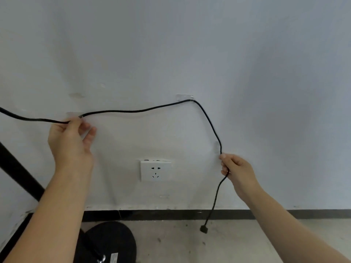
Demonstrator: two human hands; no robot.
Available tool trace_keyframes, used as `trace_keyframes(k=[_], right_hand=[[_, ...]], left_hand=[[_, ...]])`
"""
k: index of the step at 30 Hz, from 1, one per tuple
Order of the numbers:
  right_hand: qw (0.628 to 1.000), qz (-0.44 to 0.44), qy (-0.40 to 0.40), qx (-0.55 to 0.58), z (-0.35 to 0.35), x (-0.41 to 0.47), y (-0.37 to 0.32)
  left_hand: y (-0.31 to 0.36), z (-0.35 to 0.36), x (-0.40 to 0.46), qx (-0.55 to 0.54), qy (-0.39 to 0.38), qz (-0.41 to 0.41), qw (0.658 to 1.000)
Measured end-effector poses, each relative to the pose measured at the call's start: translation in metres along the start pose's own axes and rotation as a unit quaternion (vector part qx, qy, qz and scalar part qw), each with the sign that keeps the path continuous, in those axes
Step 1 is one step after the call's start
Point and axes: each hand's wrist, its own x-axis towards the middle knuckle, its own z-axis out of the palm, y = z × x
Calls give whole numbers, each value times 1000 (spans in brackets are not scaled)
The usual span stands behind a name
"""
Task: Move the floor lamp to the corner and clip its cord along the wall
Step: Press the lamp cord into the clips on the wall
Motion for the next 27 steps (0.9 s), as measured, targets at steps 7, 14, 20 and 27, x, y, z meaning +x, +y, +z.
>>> trace_keyframes(k=[7,14,20,27], right_hand=[[997,-20,69,8,18,-1,5],[989,-75,130,-9,30,-9,12],[987,-108,115,-40,28,-7,11],[981,-113,89,-132,17,-1,0]], left_hand=[[-1,1,3,-12,13,3,1000],[-2,3,3,-14,16,5,1000],[-2,2,2,-9,15,6,1000],[-2,1,2,-13,18,1,1000]])
